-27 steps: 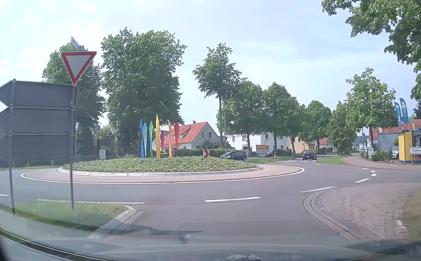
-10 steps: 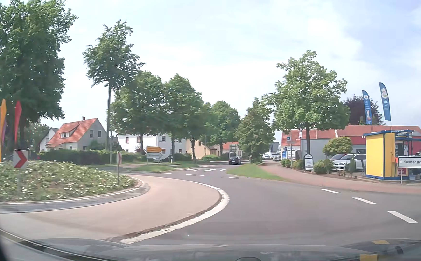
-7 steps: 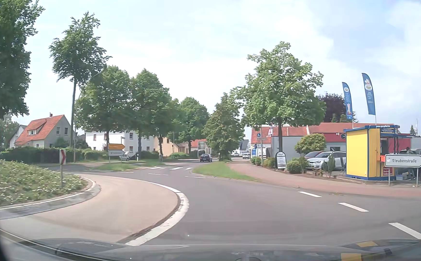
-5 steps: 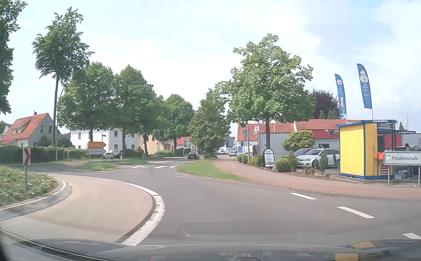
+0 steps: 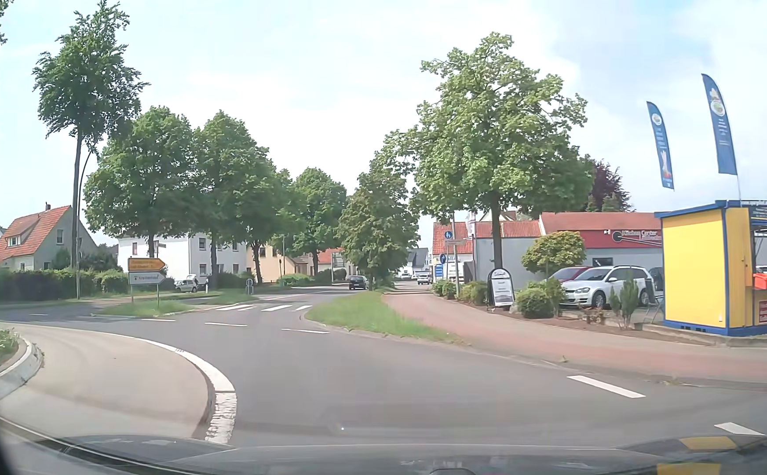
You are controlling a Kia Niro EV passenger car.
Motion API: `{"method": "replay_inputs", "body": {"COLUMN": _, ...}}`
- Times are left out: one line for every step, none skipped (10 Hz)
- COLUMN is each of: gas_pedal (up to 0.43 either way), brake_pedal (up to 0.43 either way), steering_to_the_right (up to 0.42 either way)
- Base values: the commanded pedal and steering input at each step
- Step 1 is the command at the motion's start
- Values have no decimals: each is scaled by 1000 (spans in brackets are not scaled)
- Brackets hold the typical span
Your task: Follow the waypoints while adhering to traffic rules and regulations
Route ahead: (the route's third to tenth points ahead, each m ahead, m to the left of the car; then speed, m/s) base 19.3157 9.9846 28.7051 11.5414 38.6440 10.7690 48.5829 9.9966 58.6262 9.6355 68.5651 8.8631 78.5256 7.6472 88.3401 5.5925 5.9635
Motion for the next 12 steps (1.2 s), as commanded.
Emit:
{"method": "replay_inputs", "body": {"gas_pedal": 138, "brake_pedal": 0, "steering_to_the_right": -168}}
{"method": "replay_inputs", "body": {"gas_pedal": 138, "brake_pedal": 0, "steering_to_the_right": -171}}
{"method": "replay_inputs", "body": {"gas_pedal": 138, "brake_pedal": 0, "steering_to_the_right": -180}}
{"method": "replay_inputs", "body": {"gas_pedal": 138, "brake_pedal": 0, "steering_to_the_right": -185}}
{"method": "replay_inputs", "body": {"gas_pedal": 150, "brake_pedal": 0, "steering_to_the_right": -186}}
{"method": "replay_inputs", "body": {"gas_pedal": 169, "brake_pedal": 0, "steering_to_the_right": -186}}
{"method": "replay_inputs", "body": {"gas_pedal": 177, "brake_pedal": 0, "steering_to_the_right": -186}}
{"method": "replay_inputs", "body": {"gas_pedal": 189, "brake_pedal": 0, "steering_to_the_right": -185}}
{"method": "replay_inputs", "body": {"gas_pedal": 189, "brake_pedal": 0, "steering_to_the_right": -183}}
{"method": "replay_inputs", "body": {"gas_pedal": 189, "brake_pedal": 0, "steering_to_the_right": -181}}
{"method": "replay_inputs", "body": {"gas_pedal": 189, "brake_pedal": 0, "steering_to_the_right": -178}}
{"method": "replay_inputs", "body": {"gas_pedal": 189, "brake_pedal": 0, "steering_to_the_right": -172}}
